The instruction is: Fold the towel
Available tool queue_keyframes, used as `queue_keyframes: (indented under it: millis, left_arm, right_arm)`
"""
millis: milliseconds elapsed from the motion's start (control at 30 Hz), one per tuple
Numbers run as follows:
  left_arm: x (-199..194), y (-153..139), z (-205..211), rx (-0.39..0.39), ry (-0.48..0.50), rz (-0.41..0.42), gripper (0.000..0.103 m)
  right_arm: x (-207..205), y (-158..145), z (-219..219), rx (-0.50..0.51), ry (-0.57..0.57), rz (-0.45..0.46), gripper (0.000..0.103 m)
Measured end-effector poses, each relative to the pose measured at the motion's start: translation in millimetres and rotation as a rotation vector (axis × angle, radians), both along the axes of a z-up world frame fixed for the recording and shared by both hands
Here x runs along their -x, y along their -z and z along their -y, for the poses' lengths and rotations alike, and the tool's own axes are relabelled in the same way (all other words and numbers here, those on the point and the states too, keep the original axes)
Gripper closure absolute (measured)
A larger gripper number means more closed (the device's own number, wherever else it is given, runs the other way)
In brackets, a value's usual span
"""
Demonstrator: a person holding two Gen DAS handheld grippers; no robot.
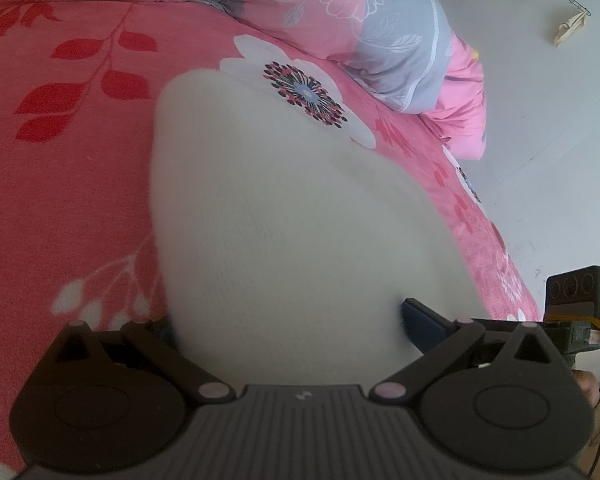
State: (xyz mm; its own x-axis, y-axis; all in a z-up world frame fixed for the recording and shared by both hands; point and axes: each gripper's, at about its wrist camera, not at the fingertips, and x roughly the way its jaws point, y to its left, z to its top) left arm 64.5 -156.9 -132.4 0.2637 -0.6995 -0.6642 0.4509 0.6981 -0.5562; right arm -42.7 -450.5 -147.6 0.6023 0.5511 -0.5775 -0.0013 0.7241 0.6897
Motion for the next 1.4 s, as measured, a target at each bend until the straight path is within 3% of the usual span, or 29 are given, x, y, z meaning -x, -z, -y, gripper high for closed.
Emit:
queue_keyframes:
  millis: [300,533,833,1167,1400]
  left_arm:
    - [-2.4,-1.3,0.7,-0.007,0.024,-0.005,0.0]
    - [-4.7,-2.0,2.4,-0.017,0.042,-0.009,0.0]
    - [-3.8,-1.9,1.3,-0.011,0.056,-0.003,0.0]
    - [-3.3,-1.3,-1.1,-0.005,0.076,0.004,0.0]
    - [-2.8,4.1,-7.9,0.041,0.093,0.013,0.0]
  right_arm:
    - [-1.2,0.1,3.4,-0.037,-0.042,0.013,0.001]
    - [-25.2,2.5,2.1,-0.104,-0.138,0.03,0.0]
    - [-42.4,-0.2,5.5,-0.162,-0.155,-0.011,0.001]
    - [-37.1,-6.1,7.0,-0.115,-0.096,0.002,0.001]
    - [-20.4,-22.4,20.6,-0.007,0.005,0.023,0.001]
